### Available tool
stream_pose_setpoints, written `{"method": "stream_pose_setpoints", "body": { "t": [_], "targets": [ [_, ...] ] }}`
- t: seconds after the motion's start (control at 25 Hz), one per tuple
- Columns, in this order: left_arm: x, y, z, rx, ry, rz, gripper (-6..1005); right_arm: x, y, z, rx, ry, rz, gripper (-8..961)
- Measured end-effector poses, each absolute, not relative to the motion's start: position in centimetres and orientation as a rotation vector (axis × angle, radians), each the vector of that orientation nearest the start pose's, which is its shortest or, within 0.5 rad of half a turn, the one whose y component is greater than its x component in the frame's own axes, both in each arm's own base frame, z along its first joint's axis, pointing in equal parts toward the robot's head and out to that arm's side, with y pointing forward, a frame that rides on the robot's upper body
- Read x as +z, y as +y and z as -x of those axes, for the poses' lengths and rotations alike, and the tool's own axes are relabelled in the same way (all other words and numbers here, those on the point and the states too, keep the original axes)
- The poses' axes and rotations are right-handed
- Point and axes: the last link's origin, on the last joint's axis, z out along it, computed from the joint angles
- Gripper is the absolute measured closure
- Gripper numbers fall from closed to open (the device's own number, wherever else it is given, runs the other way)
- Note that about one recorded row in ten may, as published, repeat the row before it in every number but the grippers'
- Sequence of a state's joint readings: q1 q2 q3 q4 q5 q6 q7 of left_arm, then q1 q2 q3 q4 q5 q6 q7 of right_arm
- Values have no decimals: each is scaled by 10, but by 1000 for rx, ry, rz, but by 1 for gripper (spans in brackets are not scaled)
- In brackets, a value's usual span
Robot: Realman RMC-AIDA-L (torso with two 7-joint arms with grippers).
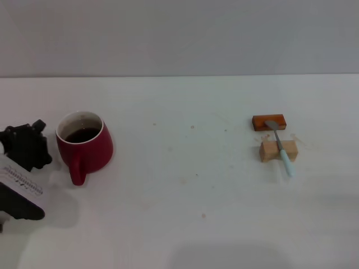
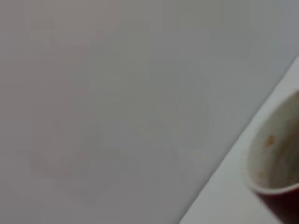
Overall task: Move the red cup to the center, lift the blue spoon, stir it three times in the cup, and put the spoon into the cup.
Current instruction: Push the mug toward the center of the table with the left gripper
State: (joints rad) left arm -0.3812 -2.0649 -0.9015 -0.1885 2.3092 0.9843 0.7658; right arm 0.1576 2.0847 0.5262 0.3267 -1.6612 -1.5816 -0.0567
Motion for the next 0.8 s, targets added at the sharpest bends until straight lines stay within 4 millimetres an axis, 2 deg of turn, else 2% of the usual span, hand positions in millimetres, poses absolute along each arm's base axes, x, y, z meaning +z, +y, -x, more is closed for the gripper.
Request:
{"method": "stream_pose_setpoints", "body": {
  "t": [0.08, 0.8],
  "targets": [
    [-28, 320, 359, 153, 120, 1759, 1000, 23, 223, -362, 686, 490, 1086, 243],
    [-42, 327, 346, 136, 196, 1829, 1000, 23, 218, -361, 688, 475, 1076, 242]
  ]
}}
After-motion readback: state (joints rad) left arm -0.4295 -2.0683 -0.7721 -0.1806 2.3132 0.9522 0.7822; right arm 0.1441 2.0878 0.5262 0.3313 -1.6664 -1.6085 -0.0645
